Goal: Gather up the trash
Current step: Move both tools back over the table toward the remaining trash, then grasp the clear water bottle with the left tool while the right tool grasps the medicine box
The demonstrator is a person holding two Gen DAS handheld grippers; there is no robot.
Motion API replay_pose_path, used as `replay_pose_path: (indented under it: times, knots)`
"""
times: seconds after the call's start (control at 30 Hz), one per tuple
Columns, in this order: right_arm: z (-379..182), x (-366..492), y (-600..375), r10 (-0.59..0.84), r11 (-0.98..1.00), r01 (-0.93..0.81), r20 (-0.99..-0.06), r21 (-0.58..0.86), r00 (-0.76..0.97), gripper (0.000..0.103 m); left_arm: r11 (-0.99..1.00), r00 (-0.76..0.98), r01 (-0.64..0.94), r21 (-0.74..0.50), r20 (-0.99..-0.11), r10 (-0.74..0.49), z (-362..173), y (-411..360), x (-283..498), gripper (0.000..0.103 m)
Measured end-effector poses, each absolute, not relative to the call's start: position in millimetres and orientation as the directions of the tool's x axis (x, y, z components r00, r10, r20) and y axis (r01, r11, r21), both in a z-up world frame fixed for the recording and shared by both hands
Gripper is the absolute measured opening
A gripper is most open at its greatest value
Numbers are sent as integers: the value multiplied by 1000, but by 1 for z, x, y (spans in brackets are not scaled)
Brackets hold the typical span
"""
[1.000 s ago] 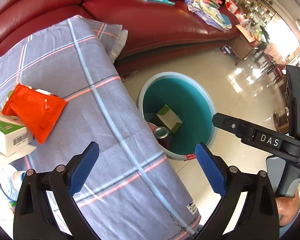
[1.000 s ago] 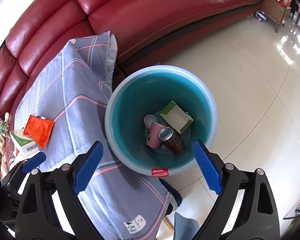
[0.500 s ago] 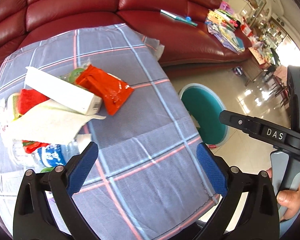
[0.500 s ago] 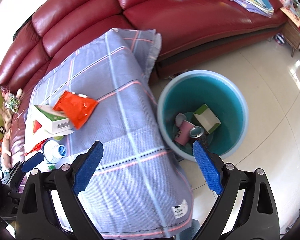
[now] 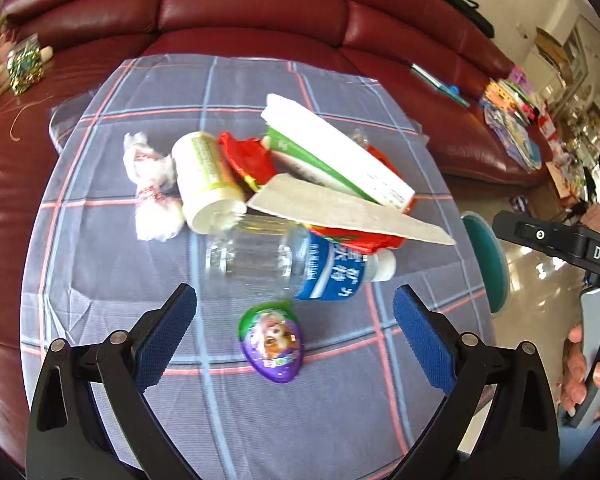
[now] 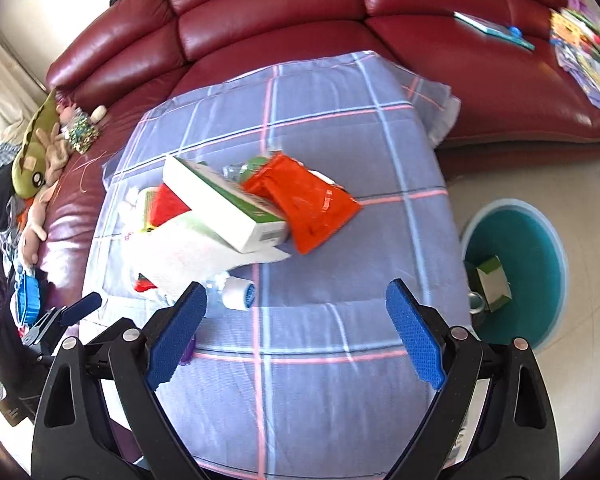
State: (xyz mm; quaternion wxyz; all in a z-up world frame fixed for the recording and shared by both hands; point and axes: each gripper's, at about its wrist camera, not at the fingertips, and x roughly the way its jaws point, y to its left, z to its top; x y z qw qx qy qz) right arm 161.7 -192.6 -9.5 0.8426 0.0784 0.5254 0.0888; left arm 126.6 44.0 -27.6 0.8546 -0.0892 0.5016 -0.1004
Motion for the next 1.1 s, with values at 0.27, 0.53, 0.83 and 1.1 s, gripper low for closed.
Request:
replay_pose_path:
  times: [0.27, 0.53, 0.83, 1.1]
  knots:
    - [-15, 192, -109, 322, 939, -238, -874, 247, 364, 64, 955, 457, -1, -298, -849, -265, -48, 92, 129, 99]
    - [-47, 216, -72, 329, 926, -272, -912, 261, 246, 64, 944, 441, -10, -329, -849, -291, -61, 105, 132, 99]
    - [-76, 220, -69, 319, 931, -239, -932, 274, 174, 73, 940, 423, -4, -342, -852, -309, -69, 104, 139, 99]
    - [-94, 210, -73, 368, 916, -217, -922, 337, 123, 57, 940, 404, -8, -342, -861, -310, -78, 99, 139, 99]
